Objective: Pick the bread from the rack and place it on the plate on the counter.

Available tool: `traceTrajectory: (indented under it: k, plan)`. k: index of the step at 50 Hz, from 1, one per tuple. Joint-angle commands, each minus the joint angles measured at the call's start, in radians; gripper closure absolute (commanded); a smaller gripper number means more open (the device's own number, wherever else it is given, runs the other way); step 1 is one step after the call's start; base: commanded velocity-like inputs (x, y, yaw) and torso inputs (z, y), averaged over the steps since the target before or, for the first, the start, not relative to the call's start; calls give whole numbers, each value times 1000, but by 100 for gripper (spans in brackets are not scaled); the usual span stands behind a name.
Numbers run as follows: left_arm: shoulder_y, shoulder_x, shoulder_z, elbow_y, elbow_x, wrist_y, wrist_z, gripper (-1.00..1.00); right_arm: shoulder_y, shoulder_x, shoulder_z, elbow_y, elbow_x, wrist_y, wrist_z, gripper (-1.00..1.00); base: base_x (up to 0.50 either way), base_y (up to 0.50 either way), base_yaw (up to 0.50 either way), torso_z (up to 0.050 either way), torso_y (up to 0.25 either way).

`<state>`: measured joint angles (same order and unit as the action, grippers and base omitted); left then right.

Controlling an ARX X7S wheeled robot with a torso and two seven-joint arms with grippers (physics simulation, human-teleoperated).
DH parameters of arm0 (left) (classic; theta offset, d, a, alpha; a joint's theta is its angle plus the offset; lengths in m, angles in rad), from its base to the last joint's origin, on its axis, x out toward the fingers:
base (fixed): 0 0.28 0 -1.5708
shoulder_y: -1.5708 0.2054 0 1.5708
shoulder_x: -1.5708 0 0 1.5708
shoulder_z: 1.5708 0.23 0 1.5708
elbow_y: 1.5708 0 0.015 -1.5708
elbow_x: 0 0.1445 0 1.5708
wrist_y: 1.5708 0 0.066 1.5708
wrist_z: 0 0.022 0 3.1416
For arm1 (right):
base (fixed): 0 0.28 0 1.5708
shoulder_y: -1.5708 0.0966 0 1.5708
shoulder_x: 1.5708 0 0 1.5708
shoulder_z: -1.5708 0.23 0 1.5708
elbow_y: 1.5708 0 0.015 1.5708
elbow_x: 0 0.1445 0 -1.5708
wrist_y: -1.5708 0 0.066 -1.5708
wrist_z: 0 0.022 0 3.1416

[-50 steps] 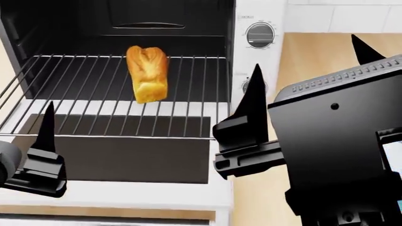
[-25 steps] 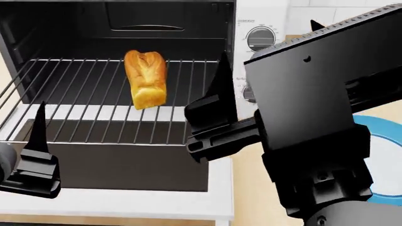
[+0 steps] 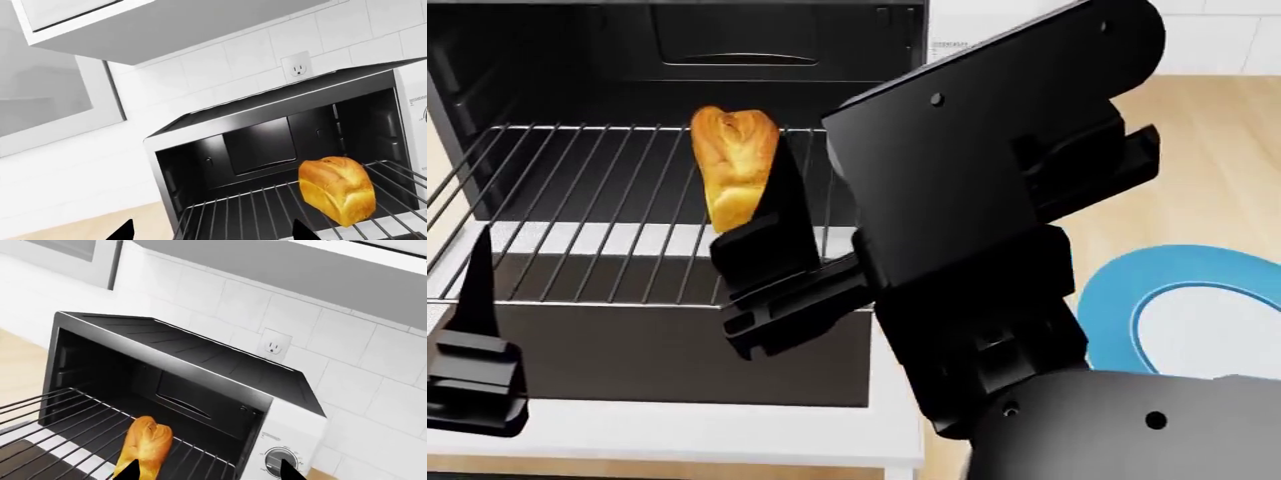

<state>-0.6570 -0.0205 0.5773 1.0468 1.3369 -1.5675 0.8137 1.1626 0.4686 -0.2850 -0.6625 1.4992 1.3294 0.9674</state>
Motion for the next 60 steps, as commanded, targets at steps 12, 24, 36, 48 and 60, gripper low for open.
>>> traceTrajectory:
  k: [12, 24, 36, 48, 60]
  plan:
    - [12, 20, -24, 0, 63, 12, 51, -100, -38, -93, -52, 61, -124, -74, -154, -100, 0, 0, 0, 0, 0]
    - [17, 20, -27, 0, 46, 20, 38, -100, -38, -106, -85, 102, -166, -100, -208, -100, 0, 0, 0, 0, 0]
    - [30, 20, -30, 0, 63, 35, 49, -100, -24, -131, -146, 188, -201, -98, -255, -100, 0, 0, 0, 0, 0]
    - [25, 20, -27, 0, 41, 36, 31, -100, 13, -146, -170, 270, -195, -90, -295, -100, 0, 0, 0, 0, 0]
    - [30, 20, -31, 0, 61, 37, 53, -100, 70, -156, -197, 382, -248, -119, -374, -100, 0, 0, 0, 0, 0]
